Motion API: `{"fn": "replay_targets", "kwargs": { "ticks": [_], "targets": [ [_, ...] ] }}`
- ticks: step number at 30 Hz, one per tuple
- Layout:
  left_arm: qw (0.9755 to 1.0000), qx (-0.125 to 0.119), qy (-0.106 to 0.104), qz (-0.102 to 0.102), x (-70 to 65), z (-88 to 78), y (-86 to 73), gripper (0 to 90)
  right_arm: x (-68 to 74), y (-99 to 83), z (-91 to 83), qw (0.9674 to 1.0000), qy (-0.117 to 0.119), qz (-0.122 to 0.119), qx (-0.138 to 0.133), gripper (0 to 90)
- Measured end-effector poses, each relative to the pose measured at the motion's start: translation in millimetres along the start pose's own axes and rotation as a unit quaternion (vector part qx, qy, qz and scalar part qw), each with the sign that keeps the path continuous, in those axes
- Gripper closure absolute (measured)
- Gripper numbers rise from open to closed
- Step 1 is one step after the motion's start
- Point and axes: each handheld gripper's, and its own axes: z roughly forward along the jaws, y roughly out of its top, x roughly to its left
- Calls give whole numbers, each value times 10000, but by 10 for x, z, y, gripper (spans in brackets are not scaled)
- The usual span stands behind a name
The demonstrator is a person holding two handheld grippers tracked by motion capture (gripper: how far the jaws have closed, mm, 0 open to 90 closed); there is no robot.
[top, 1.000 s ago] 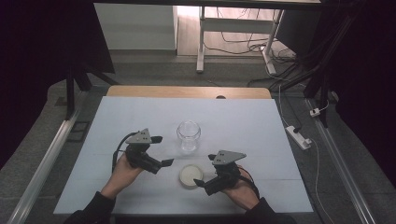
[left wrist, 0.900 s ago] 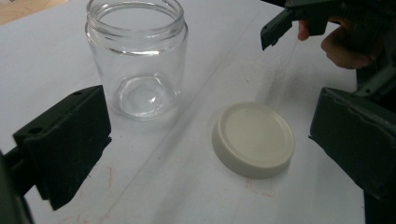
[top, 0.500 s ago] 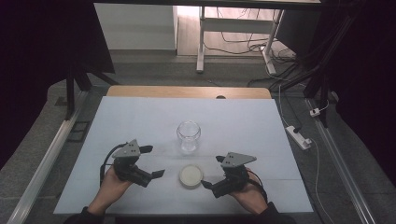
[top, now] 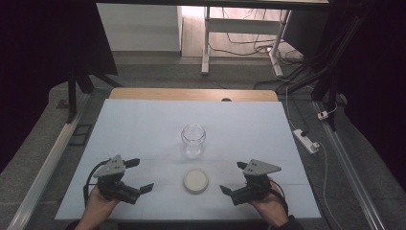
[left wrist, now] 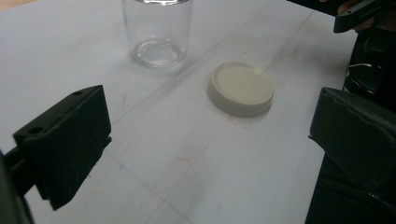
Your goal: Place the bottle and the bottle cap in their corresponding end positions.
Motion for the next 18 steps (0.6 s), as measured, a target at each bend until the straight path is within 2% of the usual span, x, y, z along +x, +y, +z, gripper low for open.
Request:
{"fn": "replay_targets", "kwargs": {
  "ticks": [9, 12, 18],
  "targets": [
    [9988, 35, 437, -237, 6, -276, -246, 0, -120, -186, -279, 9985, -446, 301, -56, 0],
    [9978, 69, 588, -289, 3, -355, -321, 0, -161, -266, -386, 9971, -565, 486, -123, 0],
    [9954, 224, 854, -360, -7, -460, -451, 0, -228, -410, -558, 9936, -883, 699, -119, 0]
  ]
}}
